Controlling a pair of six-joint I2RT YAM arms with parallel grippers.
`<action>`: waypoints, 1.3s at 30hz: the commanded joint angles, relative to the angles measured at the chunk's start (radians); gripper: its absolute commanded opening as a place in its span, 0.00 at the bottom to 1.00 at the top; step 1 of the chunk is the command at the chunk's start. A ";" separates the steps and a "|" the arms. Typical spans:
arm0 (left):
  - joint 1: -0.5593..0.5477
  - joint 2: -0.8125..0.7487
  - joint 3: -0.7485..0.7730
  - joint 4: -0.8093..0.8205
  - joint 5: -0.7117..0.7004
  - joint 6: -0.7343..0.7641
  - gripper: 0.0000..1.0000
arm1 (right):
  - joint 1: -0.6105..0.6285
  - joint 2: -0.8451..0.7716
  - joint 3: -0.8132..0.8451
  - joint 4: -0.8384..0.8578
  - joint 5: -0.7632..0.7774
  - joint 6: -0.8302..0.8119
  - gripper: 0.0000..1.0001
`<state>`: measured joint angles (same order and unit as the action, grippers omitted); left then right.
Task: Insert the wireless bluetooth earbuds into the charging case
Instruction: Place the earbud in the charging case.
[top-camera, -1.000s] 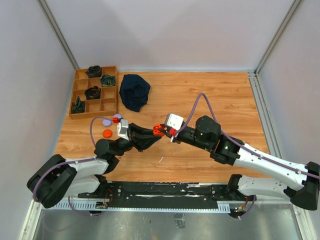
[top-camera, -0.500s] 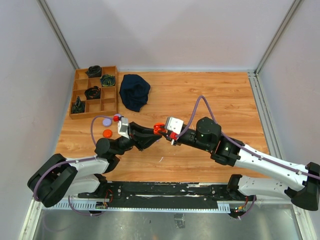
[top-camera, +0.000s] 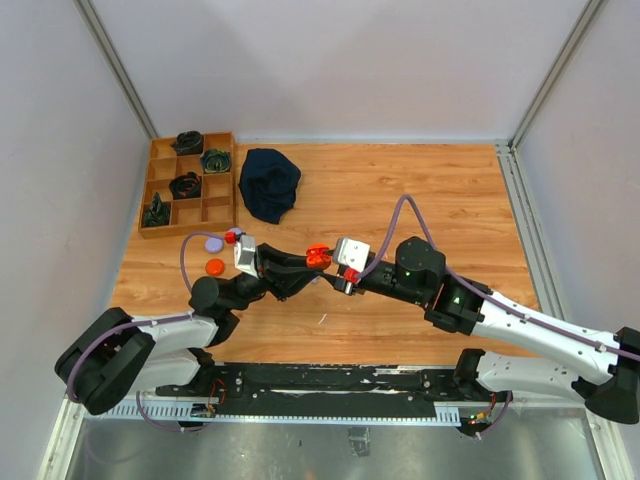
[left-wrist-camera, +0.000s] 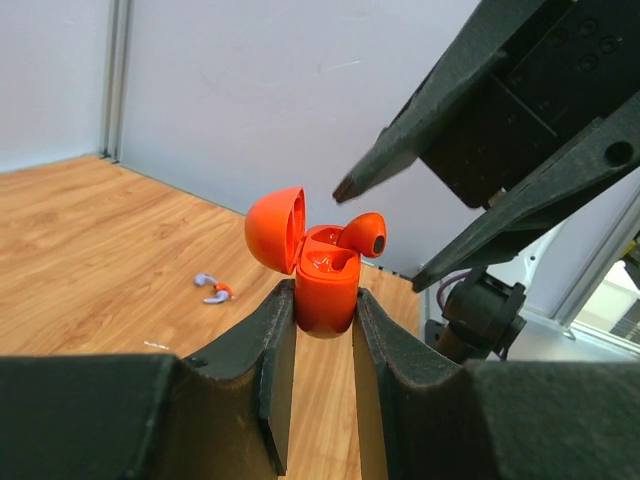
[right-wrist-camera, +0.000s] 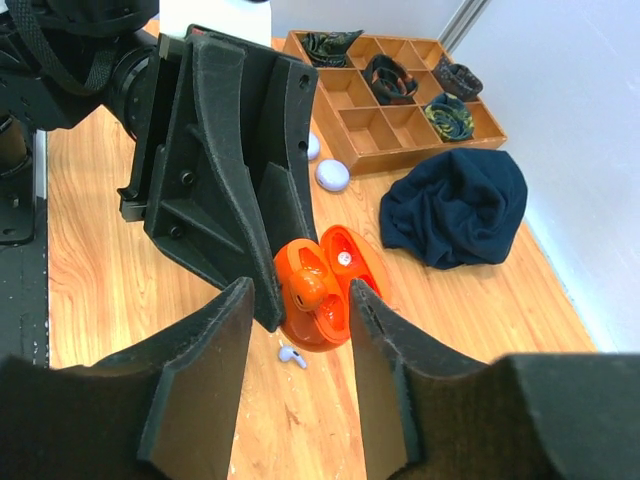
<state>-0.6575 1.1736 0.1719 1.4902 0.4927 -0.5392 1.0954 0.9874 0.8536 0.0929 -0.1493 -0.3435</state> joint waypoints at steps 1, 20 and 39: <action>0.007 -0.016 -0.013 0.030 -0.025 0.074 0.00 | 0.016 -0.040 0.021 -0.005 0.028 0.019 0.49; -0.033 -0.180 0.008 -0.269 -0.253 0.337 0.00 | 0.017 0.064 0.141 -0.011 0.320 0.322 0.83; -0.034 -0.183 -0.005 -0.191 -0.172 0.276 0.00 | 0.011 0.073 0.102 -0.085 0.469 0.235 0.83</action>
<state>-0.6842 1.0039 0.1654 1.2331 0.2905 -0.2520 1.0954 1.0874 0.9676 0.0269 0.2581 -0.0734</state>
